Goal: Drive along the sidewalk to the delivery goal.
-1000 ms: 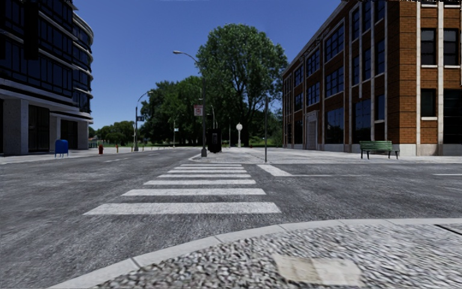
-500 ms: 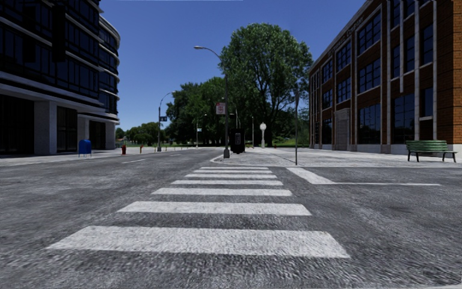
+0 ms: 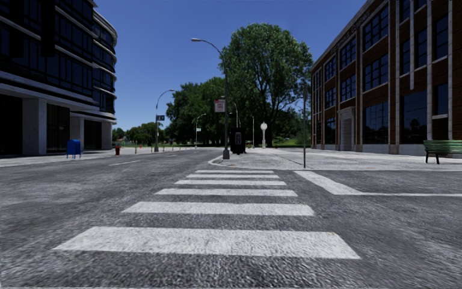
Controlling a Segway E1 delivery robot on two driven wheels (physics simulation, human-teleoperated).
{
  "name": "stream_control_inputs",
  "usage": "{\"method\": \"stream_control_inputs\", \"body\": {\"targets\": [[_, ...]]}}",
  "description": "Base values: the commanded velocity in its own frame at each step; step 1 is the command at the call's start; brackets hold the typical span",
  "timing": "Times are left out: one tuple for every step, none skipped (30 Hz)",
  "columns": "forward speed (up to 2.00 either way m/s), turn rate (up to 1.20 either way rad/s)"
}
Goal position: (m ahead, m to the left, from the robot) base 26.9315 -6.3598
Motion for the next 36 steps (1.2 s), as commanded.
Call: {"method": "stream_control_inputs", "body": {"targets": [[2.00, 0.00], [2.00, 0.00], [2.00, 0.00], [2.00, 0.00], [2.00, 0.00], [2.00, 0.00], [2.00, 0.00], [2.00, 0.00], [2.00, 0.00], [2.00, 0.00], [2.00, 0.00], [2.00, 0.00], [2.00, 0.00], [2.00, 0.00], [2.00, 0.00], [2.00, 0.00], [2.00, 0.00], [2.00, 0.00], [2.00, 0.00], [2.00, 0.00], [2.00, 0.00], [2.00, 0.00], [2.00, 0.00], [2.00, 0.00], [2.00, 0.00], [2.00, 0.00], [2.00, 0.00], [2.00, 0.00], [2.00, 0.00], [2.00, 0.00], [2.00, -0.07], [2.00, -0.07], [2.00, -0.08], [2.00, -0.09], [2.00, -0.10], [2.00, -0.10]]}}
